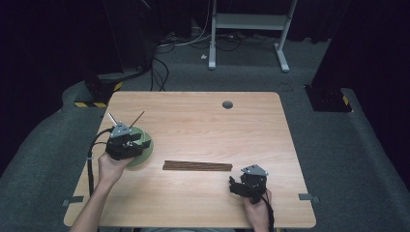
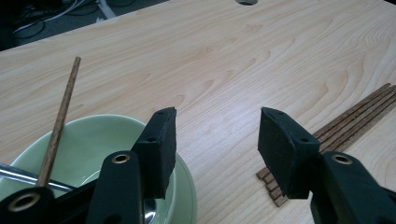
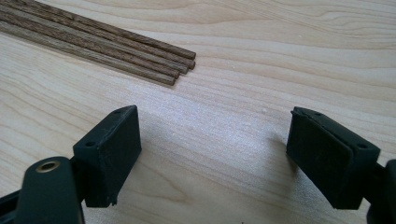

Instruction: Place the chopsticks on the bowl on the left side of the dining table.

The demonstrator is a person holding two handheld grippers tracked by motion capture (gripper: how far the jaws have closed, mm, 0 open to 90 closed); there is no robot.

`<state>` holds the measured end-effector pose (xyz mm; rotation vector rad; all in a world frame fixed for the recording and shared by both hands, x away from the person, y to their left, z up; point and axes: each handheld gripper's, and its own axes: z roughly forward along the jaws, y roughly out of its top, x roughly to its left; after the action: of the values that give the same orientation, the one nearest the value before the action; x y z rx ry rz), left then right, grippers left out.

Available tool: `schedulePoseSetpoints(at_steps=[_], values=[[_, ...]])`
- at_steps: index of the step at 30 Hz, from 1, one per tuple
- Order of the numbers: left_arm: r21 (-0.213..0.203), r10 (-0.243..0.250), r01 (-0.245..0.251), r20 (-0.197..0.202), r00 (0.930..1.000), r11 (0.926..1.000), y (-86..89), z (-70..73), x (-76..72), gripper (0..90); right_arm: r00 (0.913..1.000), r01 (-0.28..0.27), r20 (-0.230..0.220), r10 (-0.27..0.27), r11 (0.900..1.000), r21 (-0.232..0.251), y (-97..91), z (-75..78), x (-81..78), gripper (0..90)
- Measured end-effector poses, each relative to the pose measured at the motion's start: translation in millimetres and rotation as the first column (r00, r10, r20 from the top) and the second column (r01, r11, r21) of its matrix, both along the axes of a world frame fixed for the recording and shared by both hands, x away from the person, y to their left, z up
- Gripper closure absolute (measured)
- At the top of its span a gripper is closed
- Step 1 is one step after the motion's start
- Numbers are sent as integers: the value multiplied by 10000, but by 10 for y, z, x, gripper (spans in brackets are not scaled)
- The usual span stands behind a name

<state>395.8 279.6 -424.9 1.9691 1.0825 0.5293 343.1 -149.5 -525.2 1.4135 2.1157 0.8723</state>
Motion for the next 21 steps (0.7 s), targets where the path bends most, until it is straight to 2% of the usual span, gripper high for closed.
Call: schedulePoseSetpoints(at_steps=[4, 11, 21], values=[[-218, -74, 72, -103, 9999, 9997, -42, -16, 18, 464, 10000, 0, -1, 0, 10000, -1, 0, 0, 0, 171], [-319, -268, 263, -146, 9995, 9991, -142, -40, 27, 462, 10000, 1, -4, -1, 10000, 2, 0, 0, 0, 171], [-202, -463, 463, 12, 9989, 9987, -270, -64, 15, 446, 10000, -1, -1, 1, 10000, 0, 0, 0, 0, 171]])
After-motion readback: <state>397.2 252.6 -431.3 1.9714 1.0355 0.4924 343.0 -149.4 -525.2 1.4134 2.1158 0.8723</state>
